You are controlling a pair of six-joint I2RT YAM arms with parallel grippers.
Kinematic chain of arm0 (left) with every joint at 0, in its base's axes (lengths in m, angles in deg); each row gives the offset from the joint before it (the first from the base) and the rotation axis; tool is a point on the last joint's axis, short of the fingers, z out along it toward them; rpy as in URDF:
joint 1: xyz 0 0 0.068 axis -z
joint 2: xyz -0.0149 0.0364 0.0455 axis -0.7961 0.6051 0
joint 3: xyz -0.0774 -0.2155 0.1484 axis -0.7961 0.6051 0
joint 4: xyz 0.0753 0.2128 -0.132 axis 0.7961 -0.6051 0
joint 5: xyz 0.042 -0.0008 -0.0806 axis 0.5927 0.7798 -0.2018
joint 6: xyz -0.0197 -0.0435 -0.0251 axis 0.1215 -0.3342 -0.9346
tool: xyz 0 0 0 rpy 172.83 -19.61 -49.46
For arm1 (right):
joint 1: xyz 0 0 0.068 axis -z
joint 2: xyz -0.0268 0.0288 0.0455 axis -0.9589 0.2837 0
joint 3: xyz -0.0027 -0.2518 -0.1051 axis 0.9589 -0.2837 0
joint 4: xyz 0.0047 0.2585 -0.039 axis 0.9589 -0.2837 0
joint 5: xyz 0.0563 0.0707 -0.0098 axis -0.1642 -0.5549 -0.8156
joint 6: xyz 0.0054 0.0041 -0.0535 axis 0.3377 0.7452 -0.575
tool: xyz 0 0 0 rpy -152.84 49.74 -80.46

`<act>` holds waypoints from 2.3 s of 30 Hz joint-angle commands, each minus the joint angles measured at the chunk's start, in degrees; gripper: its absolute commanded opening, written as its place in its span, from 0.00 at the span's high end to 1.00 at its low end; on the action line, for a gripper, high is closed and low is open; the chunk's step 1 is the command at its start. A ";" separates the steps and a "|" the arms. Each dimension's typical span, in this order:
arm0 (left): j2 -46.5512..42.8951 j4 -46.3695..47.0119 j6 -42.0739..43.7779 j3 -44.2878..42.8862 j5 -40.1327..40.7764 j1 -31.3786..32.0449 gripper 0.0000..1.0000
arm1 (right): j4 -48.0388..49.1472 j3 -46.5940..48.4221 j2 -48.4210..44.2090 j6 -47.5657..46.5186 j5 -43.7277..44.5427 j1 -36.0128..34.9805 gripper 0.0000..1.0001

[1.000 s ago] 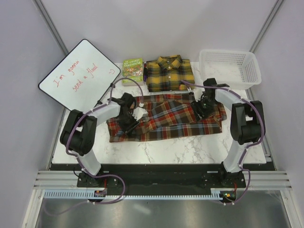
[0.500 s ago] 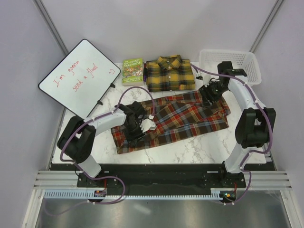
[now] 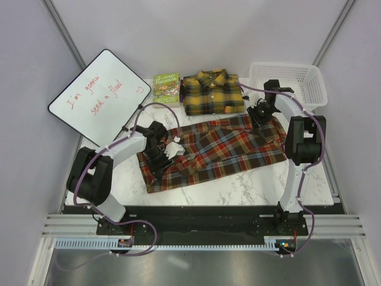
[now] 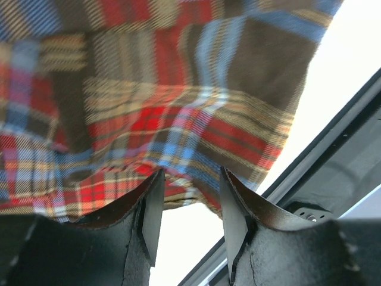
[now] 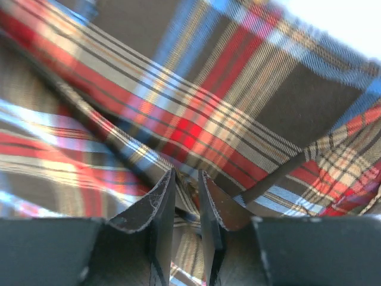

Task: Fold and stack the long sleeve shirts
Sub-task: Fold the shirt

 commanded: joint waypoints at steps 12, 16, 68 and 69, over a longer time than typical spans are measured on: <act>5.33 1.36 3.49 1.51 -3.76 -3.57 0.51 | 7.29 -20.27 -7.51 -4.58 9.55 4.09 0.76; 7.70 2.75 0.68 2.12 -5.09 3.10 0.53 | 8.87 -21.94 -8.92 -6.69 12.36 6.64 0.75; -2.24 13.56 3.14 0.89 -11.43 18.57 0.52 | 13.01 -28.71 -15.17 1.30 12.19 15.78 0.64; -1.27 14.09 3.05 1.07 -11.33 19.80 0.52 | 13.01 -28.28 -14.90 1.39 12.28 15.78 0.64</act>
